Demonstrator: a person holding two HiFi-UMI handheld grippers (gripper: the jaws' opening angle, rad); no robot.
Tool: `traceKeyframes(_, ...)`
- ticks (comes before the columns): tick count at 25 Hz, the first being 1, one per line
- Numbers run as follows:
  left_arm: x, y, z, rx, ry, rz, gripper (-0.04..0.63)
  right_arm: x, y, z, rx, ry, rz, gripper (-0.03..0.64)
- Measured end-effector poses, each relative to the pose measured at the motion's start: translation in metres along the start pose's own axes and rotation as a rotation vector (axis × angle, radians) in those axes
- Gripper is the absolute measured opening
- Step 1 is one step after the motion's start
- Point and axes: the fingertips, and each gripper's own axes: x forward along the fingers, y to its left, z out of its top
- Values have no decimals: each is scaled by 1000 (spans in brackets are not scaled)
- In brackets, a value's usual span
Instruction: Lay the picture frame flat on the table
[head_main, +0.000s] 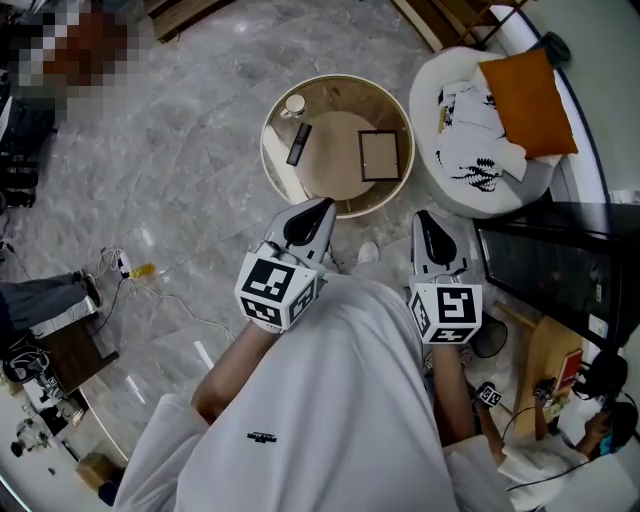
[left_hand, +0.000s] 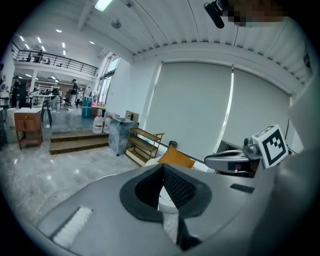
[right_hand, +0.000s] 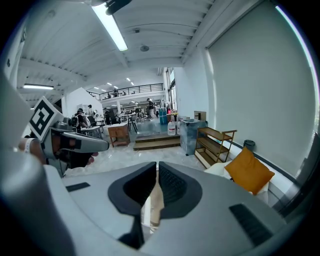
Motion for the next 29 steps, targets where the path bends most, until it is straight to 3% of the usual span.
traceKeyframes(29, 6, -10, 0, 7, 2, -24, 5, -3, -5, 1, -7, -5, -8, 14)
